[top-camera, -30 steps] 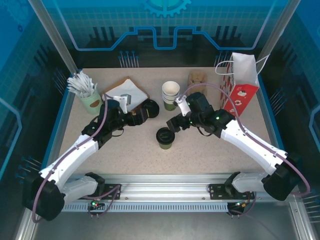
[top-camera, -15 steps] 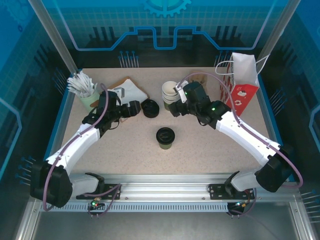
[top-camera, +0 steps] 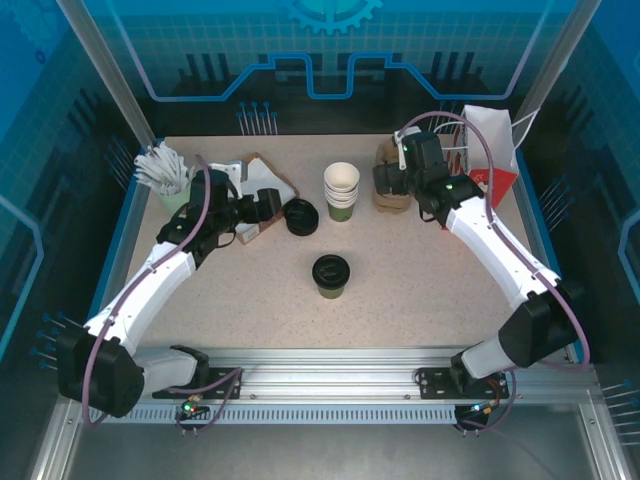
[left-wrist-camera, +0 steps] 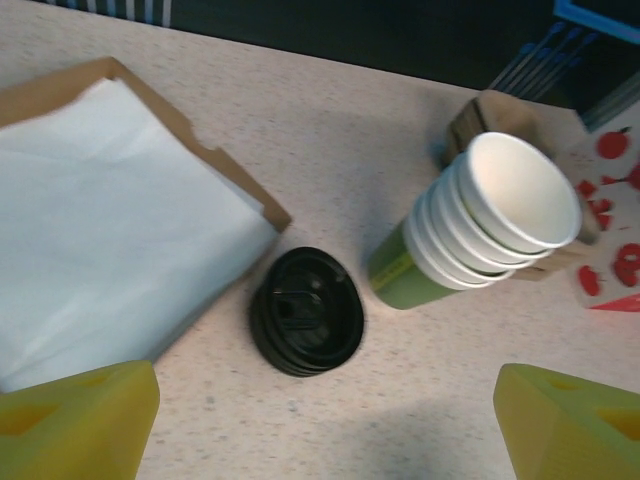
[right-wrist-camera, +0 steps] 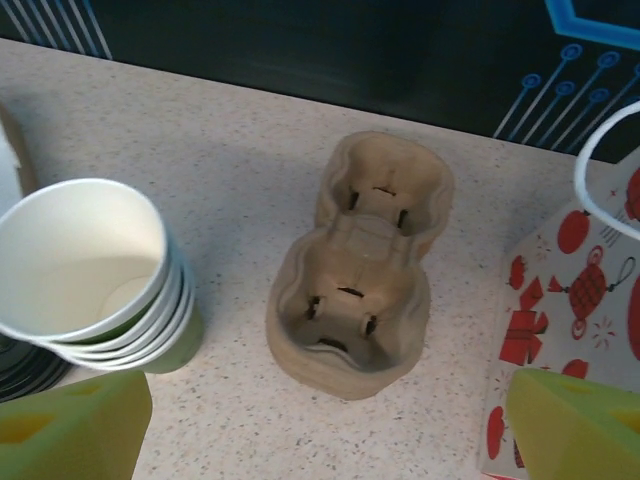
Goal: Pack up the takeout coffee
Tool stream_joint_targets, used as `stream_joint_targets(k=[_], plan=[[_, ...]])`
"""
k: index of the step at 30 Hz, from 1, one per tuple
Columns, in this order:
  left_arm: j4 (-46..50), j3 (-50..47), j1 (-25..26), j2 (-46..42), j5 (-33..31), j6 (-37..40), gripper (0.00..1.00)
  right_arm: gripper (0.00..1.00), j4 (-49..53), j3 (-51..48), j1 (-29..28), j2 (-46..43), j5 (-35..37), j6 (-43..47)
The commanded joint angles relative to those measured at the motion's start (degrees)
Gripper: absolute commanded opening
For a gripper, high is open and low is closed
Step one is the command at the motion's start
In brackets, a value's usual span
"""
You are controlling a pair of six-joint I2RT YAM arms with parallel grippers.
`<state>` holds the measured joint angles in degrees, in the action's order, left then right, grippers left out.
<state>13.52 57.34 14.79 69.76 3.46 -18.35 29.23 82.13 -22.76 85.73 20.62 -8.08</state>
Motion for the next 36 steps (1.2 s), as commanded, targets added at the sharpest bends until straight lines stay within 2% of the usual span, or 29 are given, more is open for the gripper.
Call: stream_joint_targets(k=[1, 6, 12, 16, 20, 26, 36], plan=[[-2.2, 1.6, -0.2, 1.0, 8.0, -4.8, 0.87, 0.91, 6.4, 4.9, 1.4, 4.1, 1.0, -0.3], [-5.0, 0.9, 3.0, 1.3, 10.3, -7.4, 0.86, 0.87, 15.9, 16.0, 4.7, 11.8, 1.4, -1.3], [-3.0, 2.4, 6.9, 2.3, 8.9, -5.0, 0.85, 0.84, 18.6, 20.5, 4.9, 8.4, 2.8, 7.1], [-3.2, 2.2, 7.3, 3.1, 9.2, -4.6, 0.85, 0.81, 20.7, 22.1, 5.7, 9.2, -5.4, 8.2], [-2.7, 2.7, 7.4, 3.6, 9.0, -4.0, 0.85, 0.73, 21.5, 25.3, 4.9, 16.0, -9.0, 3.6], [-2.0, 2.9, 7.6, 3.5, 8.6, -3.7, 0.85, 0.62, 24.2, 35.5, 6.4, 28.1, -8.2, -1.0], [-0.9, 2.8, 7.7, 3.2, 8.0, -2.8, 0.84, 0.55, 26.3, 45.0, 8.6, 41.3, -8.8, -5.0]])
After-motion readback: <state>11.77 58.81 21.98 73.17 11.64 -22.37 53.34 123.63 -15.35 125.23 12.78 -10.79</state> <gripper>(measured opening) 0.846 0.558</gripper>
